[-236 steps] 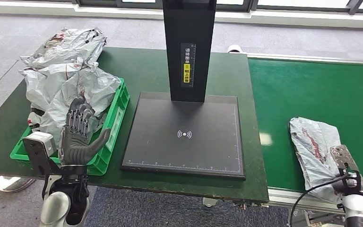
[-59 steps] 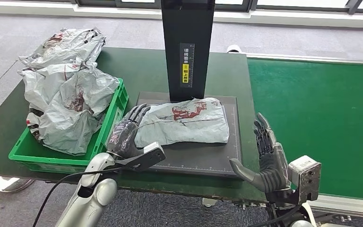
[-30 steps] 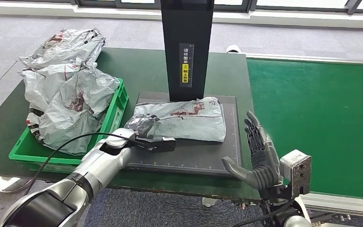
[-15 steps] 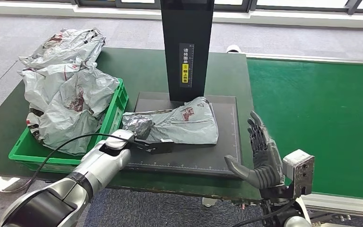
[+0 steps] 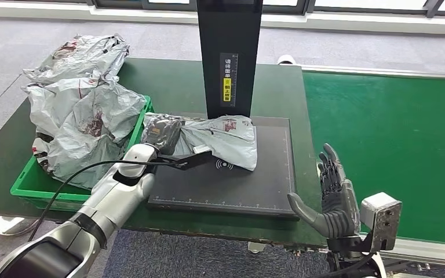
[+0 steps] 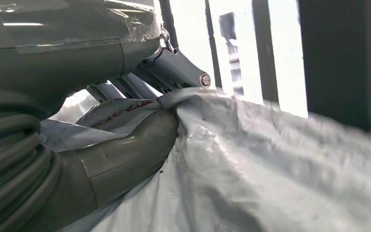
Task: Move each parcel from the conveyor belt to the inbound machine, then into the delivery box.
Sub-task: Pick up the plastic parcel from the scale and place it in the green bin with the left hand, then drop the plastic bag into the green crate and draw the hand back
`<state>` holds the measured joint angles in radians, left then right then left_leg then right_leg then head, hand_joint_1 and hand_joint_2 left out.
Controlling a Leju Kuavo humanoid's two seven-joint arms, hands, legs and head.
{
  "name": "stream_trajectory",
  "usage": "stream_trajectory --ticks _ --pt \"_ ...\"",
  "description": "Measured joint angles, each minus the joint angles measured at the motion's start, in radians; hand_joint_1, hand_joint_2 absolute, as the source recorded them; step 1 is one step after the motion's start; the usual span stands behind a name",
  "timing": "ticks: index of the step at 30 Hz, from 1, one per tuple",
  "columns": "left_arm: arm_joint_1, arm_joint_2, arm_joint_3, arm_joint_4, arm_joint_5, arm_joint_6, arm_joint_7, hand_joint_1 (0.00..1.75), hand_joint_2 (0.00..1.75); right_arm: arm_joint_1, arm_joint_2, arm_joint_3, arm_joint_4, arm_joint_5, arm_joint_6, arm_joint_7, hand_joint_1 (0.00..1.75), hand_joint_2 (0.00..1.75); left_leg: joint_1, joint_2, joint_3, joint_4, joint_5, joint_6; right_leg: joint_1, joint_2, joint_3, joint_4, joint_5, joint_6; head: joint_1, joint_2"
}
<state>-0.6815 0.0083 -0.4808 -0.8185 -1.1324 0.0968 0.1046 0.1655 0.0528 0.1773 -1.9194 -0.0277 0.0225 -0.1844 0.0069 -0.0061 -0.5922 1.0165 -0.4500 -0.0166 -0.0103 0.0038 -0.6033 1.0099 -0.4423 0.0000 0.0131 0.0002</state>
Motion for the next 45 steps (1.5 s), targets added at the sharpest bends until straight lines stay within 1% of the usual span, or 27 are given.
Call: stream_trajectory --ticks 2,7,9,12,15,18,21,29,34,40,42,43,45 --pt "0.017 0.022 0.034 -0.104 -0.001 0.018 0.007 1.75 1.75 0.009 0.003 -0.006 -0.009 0.004 -0.009 -0.002 0.00 1.75 0.000 0.000 0.000 0.000 0.000 0.000 0.000 0.000 0.000 0.000 0.000 0.000 0.000 0.000" --pt "0.067 0.079 0.139 -0.378 0.001 0.115 0.007 1.75 1.75 0.031 0.014 -0.019 -0.028 0.013 -0.028 -0.011 0.00 1.75 0.000 0.001 0.000 0.000 0.000 0.000 0.001 0.001 -0.001 0.000 -0.001 -0.001 0.000 0.000" --pt "0.083 0.099 0.177 -0.468 -0.001 0.136 0.007 1.75 1.75 0.037 0.016 -0.021 -0.032 0.015 -0.032 -0.013 0.00 1.75 0.000 0.001 0.000 0.000 0.000 0.000 0.001 0.001 -0.001 0.000 -0.001 -0.001 0.000 0.000" --pt "0.113 0.121 0.229 -0.561 0.007 0.159 0.012 1.75 1.75 0.041 0.019 -0.031 -0.033 0.015 -0.039 -0.015 0.00 1.75 0.000 0.001 -0.001 -0.001 0.000 0.000 0.001 0.001 -0.001 0.000 -0.001 -0.001 0.000 0.000" --pt "0.139 0.139 0.287 -0.618 0.033 0.173 0.017 1.75 1.75 0.044 0.020 -0.036 -0.033 0.015 -0.047 -0.020 0.00 1.75 0.001 0.001 0.000 -0.001 0.000 0.000 0.001 0.001 -0.001 0.000 -0.001 -0.001 0.000 0.000" --pt "0.160 0.155 0.342 -0.651 0.040 0.175 0.015 1.75 1.75 0.046 0.020 -0.036 -0.033 0.013 -0.052 -0.027 0.00 1.75 0.000 0.002 0.000 -0.001 0.000 0.000 0.001 0.001 -0.001 0.000 -0.001 -0.001 0.000 0.000" --pt "0.173 0.162 0.373 -0.669 0.042 0.175 0.010 1.75 1.75 0.046 0.020 -0.036 -0.033 0.012 -0.055 -0.031 0.00 1.75 0.001 0.001 0.000 -0.001 0.000 0.000 0.001 0.000 0.000 0.000 -0.001 -0.001 0.000 0.000" --pt "0.182 0.166 0.399 -0.689 0.039 0.175 0.007 1.75 1.75 0.046 0.020 -0.036 -0.033 0.010 -0.055 -0.031 0.00 1.75 0.000 0.001 0.000 -0.001 0.000 0.000 0.000 0.000 0.000 0.000 -0.001 -0.001 0.000 0.000" --pt "0.196 0.176 0.430 -0.689 0.019 0.197 0.031 1.75 1.75 0.046 0.020 -0.036 -0.033 0.010 -0.056 -0.031 0.00 1.75 0.000 0.001 0.000 -0.001 0.000 0.000 0.001 0.001 -0.001 0.000 -0.001 -0.001 0.000 0.000" --pt "0.242 0.200 0.531 -0.673 -0.013 0.215 0.062 1.75 1.75 0.046 0.020 -0.036 -0.033 0.007 -0.059 -0.026 0.00 1.75 0.000 0.002 0.000 -0.001 -0.001 -0.001 0.002 0.002 -0.001 0.000 -0.002 -0.002 0.000 0.000" --pt "0.262 0.204 0.566 -0.661 -0.038 0.189 0.088 1.75 1.75 0.046 0.020 -0.036 -0.033 0.005 -0.055 -0.019 0.00 1.75 0.000 0.002 0.000 -0.001 -0.001 -0.001 0.002 0.002 -0.001 0.000 -0.002 -0.002 0.000 0.000" --pt "0.273 0.204 0.583 -0.653 -0.052 0.156 0.108 1.75 1.75 0.045 0.020 -0.036 -0.033 0.004 -0.048 -0.013 0.00 1.75 0.000 0.002 0.000 -0.001 -0.001 -0.001 0.002 0.001 -0.001 0.000 -0.002 -0.002 0.000 0.000" --pt "0.297 0.204 0.610 -0.629 -0.074 0.064 0.143 1.75 0.87 0.044 0.020 -0.036 -0.033 0.004 -0.029 -0.003 0.00 1.75 0.000 0.002 0.000 -0.001 -0.001 -0.001 0.002 0.001 -0.001 0.000 -0.002 -0.002 0.000 0.000"
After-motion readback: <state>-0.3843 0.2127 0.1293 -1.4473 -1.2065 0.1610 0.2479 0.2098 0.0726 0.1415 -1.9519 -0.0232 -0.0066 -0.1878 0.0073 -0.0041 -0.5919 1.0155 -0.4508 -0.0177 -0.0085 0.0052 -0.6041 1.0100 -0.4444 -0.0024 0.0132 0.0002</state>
